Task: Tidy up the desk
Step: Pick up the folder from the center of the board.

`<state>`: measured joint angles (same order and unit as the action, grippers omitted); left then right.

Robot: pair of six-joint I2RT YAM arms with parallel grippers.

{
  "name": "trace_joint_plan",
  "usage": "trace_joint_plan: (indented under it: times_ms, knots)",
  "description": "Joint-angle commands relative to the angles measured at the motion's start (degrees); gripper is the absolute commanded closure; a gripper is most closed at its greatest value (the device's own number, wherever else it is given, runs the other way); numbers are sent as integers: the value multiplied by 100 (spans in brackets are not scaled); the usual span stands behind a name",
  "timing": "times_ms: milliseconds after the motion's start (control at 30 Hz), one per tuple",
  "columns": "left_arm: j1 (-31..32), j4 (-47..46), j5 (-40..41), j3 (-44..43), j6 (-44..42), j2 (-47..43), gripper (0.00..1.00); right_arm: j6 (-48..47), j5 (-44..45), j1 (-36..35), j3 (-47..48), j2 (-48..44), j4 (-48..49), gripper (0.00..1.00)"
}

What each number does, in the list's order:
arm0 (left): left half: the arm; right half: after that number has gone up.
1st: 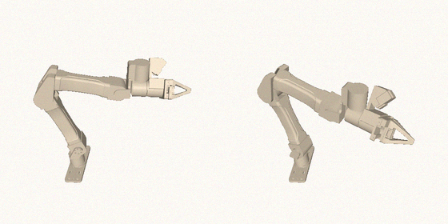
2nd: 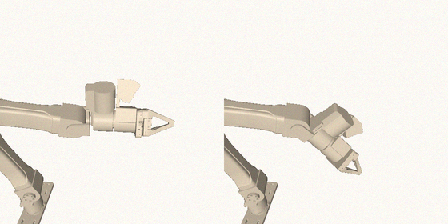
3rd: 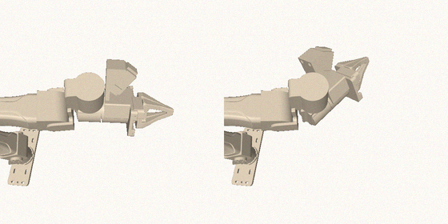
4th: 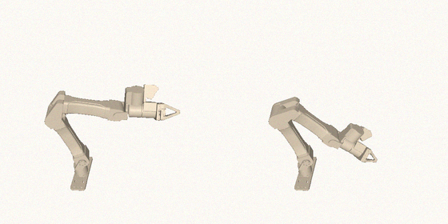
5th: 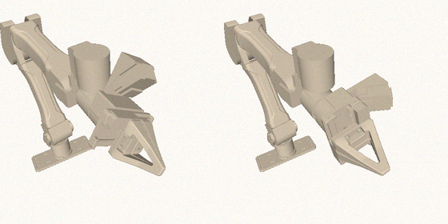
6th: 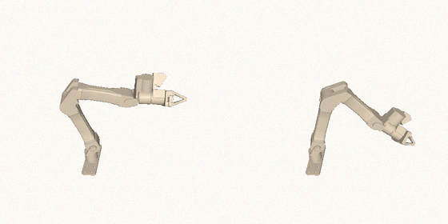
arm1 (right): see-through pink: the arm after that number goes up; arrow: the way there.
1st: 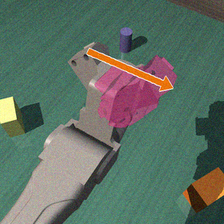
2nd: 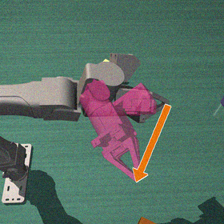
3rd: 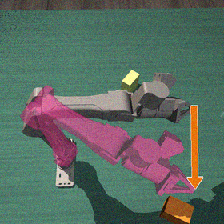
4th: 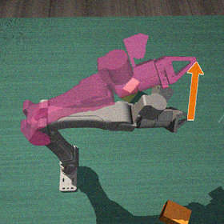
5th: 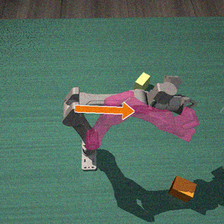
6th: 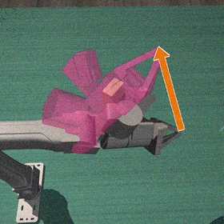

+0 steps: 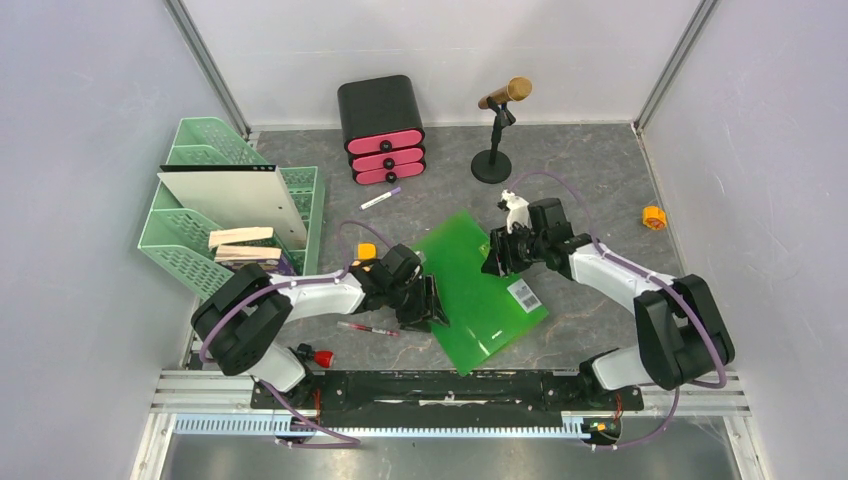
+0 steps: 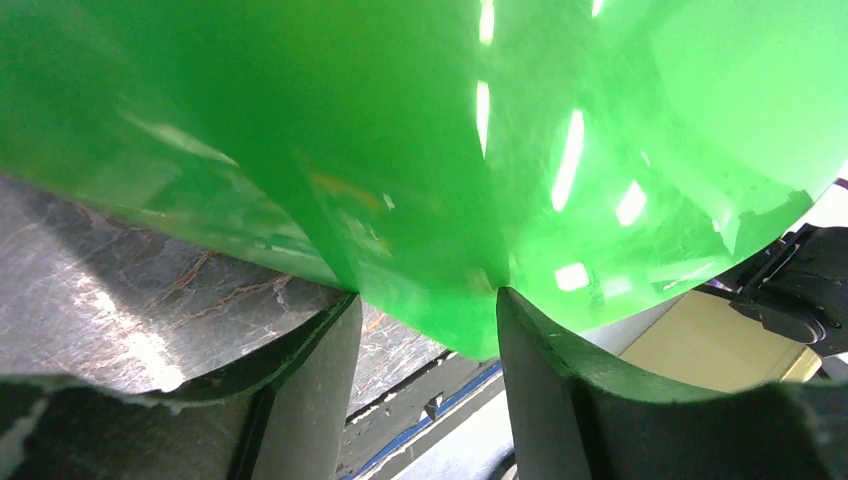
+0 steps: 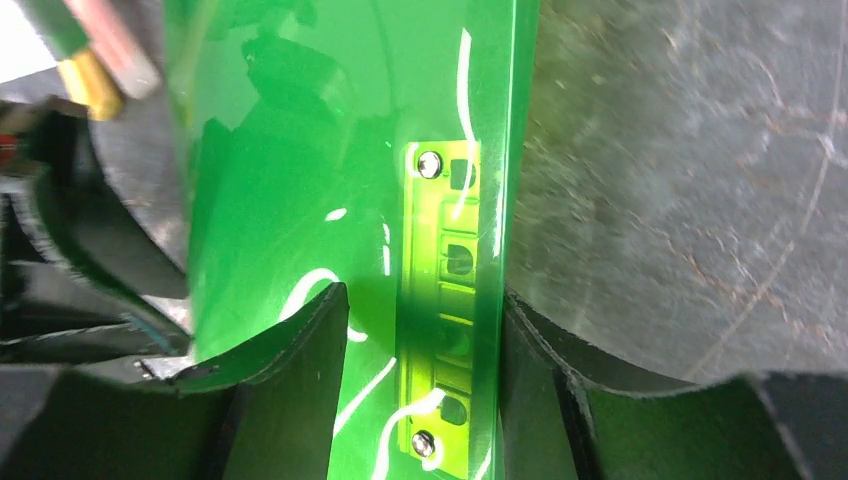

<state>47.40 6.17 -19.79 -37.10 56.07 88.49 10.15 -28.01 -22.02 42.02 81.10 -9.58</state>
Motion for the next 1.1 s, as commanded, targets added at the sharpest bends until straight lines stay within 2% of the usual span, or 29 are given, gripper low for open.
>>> trace_joint_plan:
  times_ms: [0, 433, 767, 933, 1067]
  knots:
    - [86, -47, 1101, 327, -123, 431, 39, 221, -661, -276, -605, 284, -1290, 43]
    - [83, 287, 1366, 298, -123, 42, 28, 139, -227, 1109, -1377, 70, -1047, 36]
    - [50, 552, 1469, 172, -53, 288, 29, -2, -353, 1799, -1840, 152, -967, 32]
    - [42, 491, 1443, 173, -96, 334, 30, -22, -763, 1988, -1903, 126, -851, 31]
    - [42, 334, 1362, 150, -169, 355, 31, 211, -1770, 1994, -2087, 40, -462, 36]
